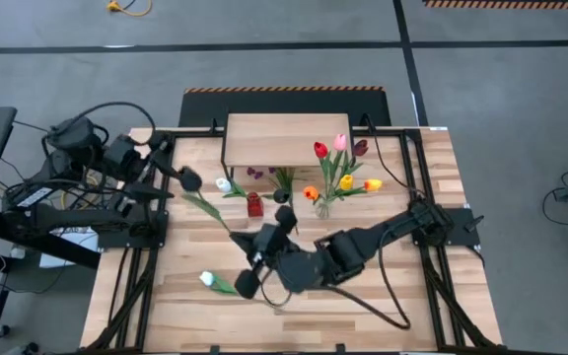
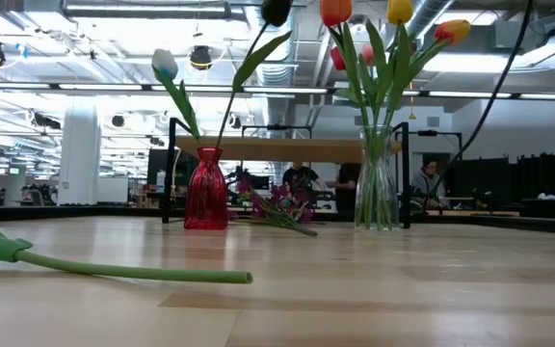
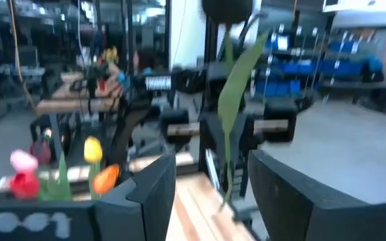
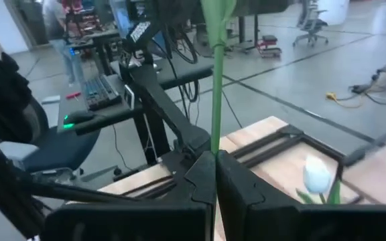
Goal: Pick and place flowers into a vace then onto a shelf
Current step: Put the black tulip into the red vase
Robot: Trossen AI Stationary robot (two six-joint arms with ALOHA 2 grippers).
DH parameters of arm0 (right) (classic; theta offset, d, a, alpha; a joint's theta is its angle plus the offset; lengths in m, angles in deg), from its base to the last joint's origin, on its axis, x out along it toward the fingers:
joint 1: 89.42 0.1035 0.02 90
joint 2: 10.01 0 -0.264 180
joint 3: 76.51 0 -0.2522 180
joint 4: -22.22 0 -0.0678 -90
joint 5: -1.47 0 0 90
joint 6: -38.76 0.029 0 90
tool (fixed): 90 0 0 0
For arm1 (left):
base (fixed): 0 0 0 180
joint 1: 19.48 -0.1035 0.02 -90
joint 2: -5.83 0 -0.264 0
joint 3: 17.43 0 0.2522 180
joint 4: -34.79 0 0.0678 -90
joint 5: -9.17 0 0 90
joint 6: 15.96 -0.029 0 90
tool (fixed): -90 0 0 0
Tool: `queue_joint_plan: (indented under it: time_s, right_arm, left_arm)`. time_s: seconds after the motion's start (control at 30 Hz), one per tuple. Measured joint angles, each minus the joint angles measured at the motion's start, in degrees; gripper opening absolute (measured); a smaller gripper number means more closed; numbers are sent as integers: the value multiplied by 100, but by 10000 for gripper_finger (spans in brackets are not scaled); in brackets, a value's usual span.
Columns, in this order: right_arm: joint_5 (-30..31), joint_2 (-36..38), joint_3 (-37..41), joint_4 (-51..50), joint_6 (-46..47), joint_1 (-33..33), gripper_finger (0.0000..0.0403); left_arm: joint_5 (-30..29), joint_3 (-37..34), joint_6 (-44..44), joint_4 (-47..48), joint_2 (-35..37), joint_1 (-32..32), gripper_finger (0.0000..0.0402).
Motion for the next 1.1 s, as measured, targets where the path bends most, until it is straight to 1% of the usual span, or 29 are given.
queue_joint_plan:
  time_s: [0.13, 0.33, 0.57, 0.77, 1.0, 1.1]
  right_arm:
    - [-395, -26, 2, 202, -278, -317, 0]
    - [-709, -50, 2, 457, -545, -634, 0]
    - [-878, -50, 2, 446, -640, -750, 0]
    - [-891, -51, 2, 410, -639, -787, 0]
    - [-891, -50, 2, 413, -637, -855, 0]
    - [-896, -51, 2, 454, -636, -893, 0]
  left_arm:
    - [39, 0, 410, -585, -222, -1, 176]
    - [36, 0, 550, -767, -535, -1, 176]
    - [37, 0, 550, -989, -734, -1, 176]
    - [52, 0, 545, -1102, -734, -1, 176]
    - [564, 0, 576, -1081, -734, 1, 176]
    - [606, 0, 598, -1067, -734, 1, 176]
